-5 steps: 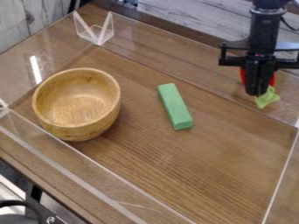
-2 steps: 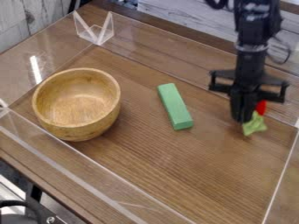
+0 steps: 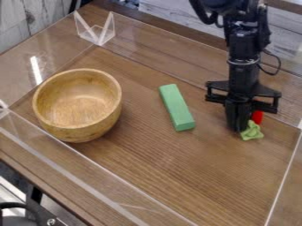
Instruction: Move the red object to the right side of the table
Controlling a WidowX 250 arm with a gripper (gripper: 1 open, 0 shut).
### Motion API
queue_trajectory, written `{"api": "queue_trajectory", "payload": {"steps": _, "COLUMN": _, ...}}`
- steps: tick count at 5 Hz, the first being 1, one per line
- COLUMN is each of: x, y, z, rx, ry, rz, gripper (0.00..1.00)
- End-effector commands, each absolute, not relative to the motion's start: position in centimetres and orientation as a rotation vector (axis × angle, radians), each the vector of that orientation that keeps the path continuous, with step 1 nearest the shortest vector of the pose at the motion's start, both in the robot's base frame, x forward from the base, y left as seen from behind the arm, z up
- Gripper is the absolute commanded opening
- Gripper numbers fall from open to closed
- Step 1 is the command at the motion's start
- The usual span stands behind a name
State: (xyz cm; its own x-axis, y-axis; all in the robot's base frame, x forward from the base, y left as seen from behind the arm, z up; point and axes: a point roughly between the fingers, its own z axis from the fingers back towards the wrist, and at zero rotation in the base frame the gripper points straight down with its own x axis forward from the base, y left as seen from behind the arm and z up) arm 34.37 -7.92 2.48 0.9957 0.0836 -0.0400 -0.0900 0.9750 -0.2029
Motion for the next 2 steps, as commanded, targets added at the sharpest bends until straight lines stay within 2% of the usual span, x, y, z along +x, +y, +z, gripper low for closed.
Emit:
{"api": "queue_trajectory", "payload": {"steps": 1, "x": 36.03, "y": -6.83, "z": 3.52, "rx": -0.214, "ry": -0.041, "rz": 0.156, "gripper": 0.0}}
{"api": "queue_trajectory", "payload": {"steps": 2, "x": 36.82, "y": -6.83, "z": 2.93, "rx": -0.217, "ry": -0.061, "rz": 0.147, "gripper": 0.0}}
